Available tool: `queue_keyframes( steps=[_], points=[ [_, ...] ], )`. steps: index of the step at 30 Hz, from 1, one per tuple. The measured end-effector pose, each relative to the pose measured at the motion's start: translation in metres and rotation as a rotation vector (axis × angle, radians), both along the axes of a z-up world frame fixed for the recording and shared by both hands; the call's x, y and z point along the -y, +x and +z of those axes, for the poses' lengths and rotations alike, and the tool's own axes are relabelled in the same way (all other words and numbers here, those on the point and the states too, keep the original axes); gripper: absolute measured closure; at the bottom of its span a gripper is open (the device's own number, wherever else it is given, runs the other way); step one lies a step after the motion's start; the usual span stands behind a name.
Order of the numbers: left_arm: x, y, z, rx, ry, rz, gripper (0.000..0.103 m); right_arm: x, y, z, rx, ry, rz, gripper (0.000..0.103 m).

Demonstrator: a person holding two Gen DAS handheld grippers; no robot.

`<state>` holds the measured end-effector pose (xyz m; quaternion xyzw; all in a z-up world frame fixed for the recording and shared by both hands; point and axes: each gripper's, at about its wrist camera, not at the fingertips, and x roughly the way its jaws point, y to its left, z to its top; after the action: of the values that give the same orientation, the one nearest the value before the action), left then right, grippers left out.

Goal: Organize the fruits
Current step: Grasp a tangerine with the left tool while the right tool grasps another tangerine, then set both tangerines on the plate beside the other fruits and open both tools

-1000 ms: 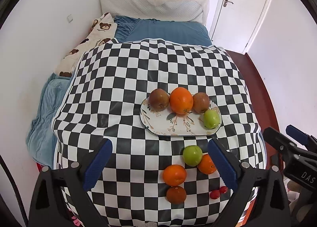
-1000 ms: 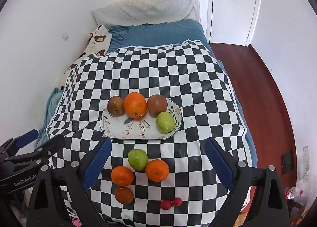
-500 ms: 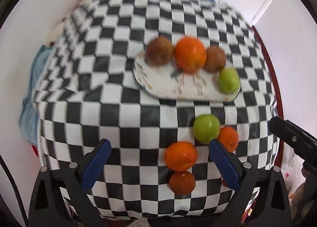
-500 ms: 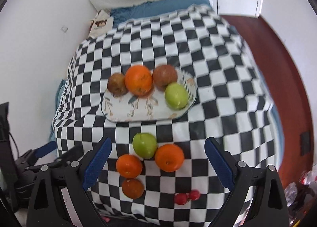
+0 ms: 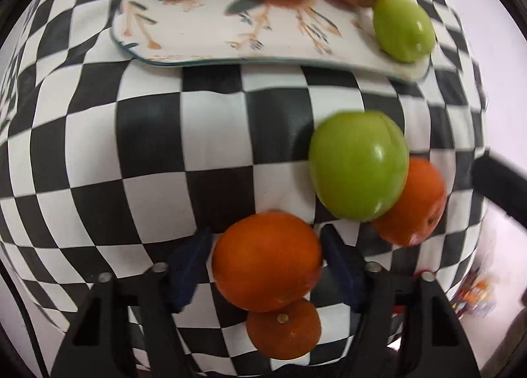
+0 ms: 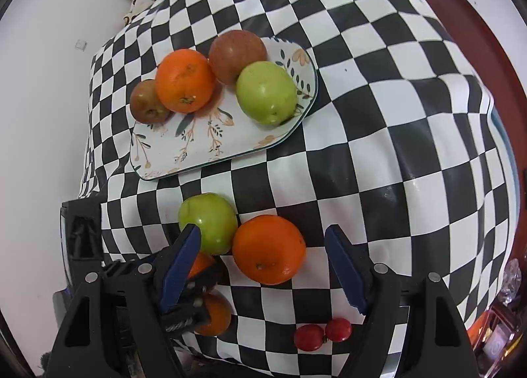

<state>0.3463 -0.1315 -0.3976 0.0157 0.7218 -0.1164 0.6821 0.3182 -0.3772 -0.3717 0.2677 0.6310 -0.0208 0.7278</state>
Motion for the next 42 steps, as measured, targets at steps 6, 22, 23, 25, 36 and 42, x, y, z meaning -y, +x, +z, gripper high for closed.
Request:
queue_keyframes(
  steps=[6, 22, 23, 25, 36, 42],
  points=[
    [-0.043, -0.001, 0.015, 0.042, 0.047, 0.061, 0.042, -0.001, 0.002, -0.015, -0.043, 0.032, 0.043, 0.023],
    [-0.037, -0.032, 0.016, 0.005, 0.045, 0.070, 0.041, -0.020, -0.002, -0.042, -0.073, 0.032, 0.172, 0.039],
    [-0.036, -0.035, 0.014, 0.002, 0.041, 0.069, 0.041, -0.020, -0.005, -0.042, -0.078, 0.025, 0.179, 0.039],
    [-0.035, -0.035, 0.004, -0.039, 0.016, 0.069, 0.039, -0.021, -0.007, -0.045, -0.085, 0.021, 0.195, 0.038],
    [-0.016, -0.040, 0.007, -0.026, 0.047, 0.056, 0.042, -0.023, -0.004, -0.056, -0.090, 0.016, 0.174, 0.038],
    [-0.014, -0.032, 0.049, -0.041, -0.027, 0.043, 0.043, -0.013, -0.012, -0.030, -0.047, 0.060, 0.114, 0.038]
  ],
)
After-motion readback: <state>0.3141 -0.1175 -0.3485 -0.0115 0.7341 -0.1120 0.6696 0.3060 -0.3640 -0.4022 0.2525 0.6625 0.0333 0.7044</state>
